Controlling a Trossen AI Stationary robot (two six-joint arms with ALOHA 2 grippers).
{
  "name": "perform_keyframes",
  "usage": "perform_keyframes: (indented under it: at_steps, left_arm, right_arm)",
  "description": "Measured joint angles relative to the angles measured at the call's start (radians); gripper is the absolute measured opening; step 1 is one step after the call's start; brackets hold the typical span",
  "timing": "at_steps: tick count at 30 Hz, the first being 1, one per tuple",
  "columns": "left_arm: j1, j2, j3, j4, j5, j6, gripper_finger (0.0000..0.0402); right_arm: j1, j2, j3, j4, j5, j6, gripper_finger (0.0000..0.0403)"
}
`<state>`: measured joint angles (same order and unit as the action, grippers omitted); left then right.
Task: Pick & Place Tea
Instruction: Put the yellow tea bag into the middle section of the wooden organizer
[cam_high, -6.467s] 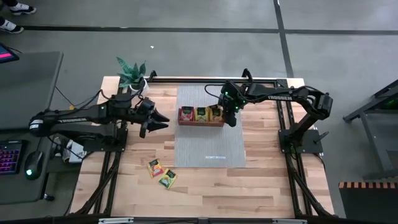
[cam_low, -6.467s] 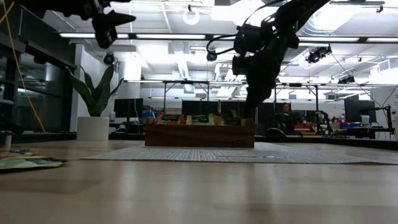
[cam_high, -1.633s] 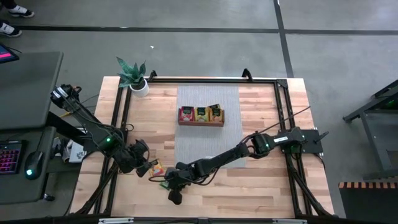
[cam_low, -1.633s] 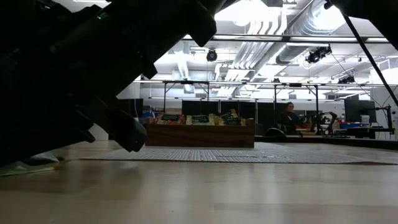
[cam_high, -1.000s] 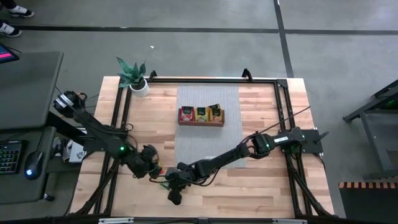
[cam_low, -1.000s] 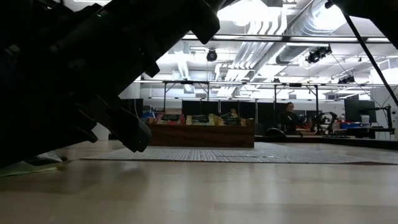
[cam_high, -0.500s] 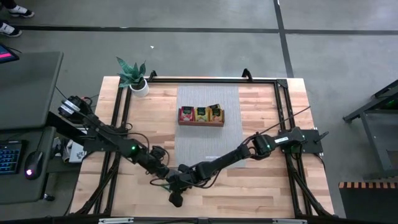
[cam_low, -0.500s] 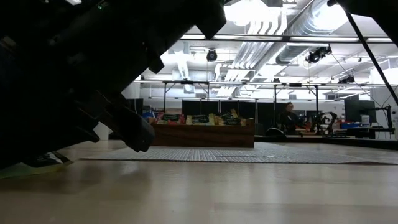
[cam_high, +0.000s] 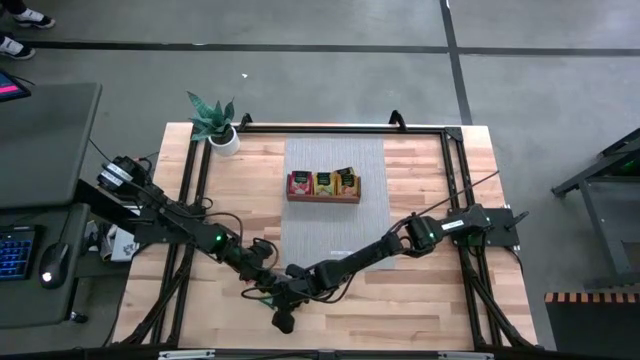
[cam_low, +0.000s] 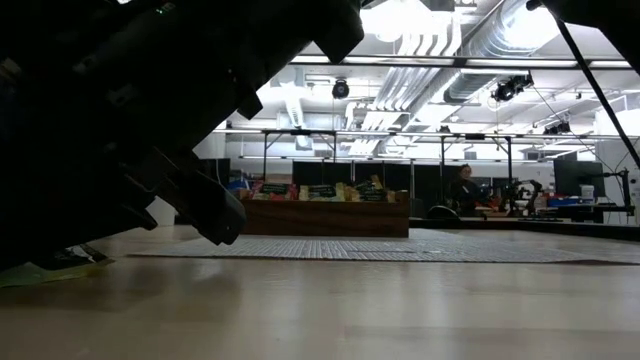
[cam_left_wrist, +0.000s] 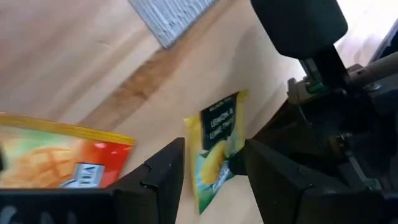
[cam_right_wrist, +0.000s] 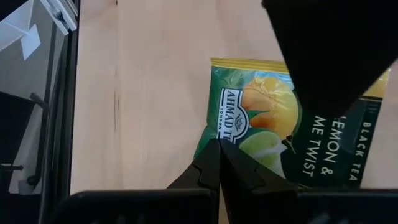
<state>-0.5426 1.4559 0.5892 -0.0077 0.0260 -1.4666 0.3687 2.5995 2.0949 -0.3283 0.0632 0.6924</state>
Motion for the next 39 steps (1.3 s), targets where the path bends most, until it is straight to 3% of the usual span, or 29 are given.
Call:
perform_keyframes:
  at_steps: [30,39]
  left_arm:
    - [-0.001,0.035,-0.001,0.037,-0.028,-0.003,0.0164]
    - [-0.001,0.036,-0.001,0.038,-0.017,-0.002,0.0078]
  right_arm:
    - [-0.001,0.000,0.000,0.003,-0.002,0.000,0.0000]
    - [-0.001,0.000,0.000,0.004,-0.002,0.000,0.0000]
